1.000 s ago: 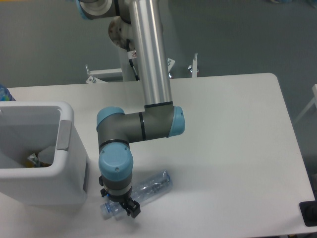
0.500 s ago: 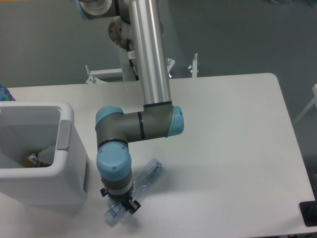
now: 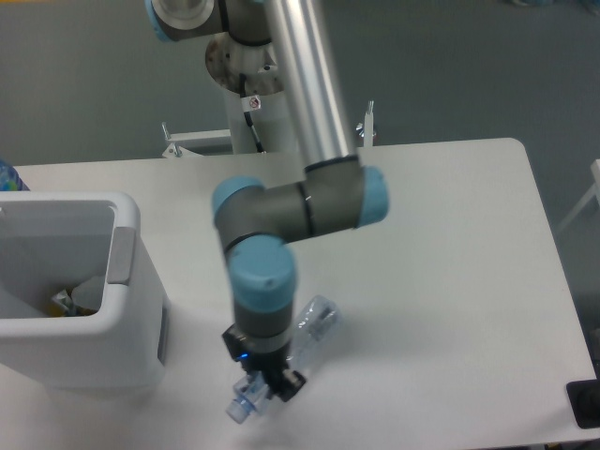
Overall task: Place the trash in the trash can
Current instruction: 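Close the gripper on the bottle and lift it, then carry the bottle over the trash bin and release it inside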
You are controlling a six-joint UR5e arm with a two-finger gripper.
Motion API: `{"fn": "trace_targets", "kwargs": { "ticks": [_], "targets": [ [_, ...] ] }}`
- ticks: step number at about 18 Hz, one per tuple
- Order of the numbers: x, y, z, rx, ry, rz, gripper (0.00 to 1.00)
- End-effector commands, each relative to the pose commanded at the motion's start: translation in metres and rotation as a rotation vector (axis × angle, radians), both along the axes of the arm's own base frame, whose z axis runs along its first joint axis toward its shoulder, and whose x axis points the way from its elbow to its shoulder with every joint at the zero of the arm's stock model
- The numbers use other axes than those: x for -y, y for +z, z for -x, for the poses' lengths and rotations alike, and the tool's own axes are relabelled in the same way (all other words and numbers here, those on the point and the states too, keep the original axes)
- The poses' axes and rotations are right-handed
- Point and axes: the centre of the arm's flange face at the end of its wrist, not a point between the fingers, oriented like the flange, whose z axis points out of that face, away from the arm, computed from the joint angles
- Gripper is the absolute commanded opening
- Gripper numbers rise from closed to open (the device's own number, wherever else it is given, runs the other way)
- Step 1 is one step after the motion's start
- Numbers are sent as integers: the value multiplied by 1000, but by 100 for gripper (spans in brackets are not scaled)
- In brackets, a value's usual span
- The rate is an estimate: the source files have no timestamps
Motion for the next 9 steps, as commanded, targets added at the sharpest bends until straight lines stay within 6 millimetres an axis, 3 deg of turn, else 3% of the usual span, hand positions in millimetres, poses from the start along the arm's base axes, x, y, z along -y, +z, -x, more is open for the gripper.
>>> {"fn": "trace_targets", "kwargs": {
  "ticks": [5, 9],
  "targets": [
    [16, 56, 12, 111, 38, -189, 41],
    [19, 116, 9, 298, 112, -387, 41]
  ]
}}
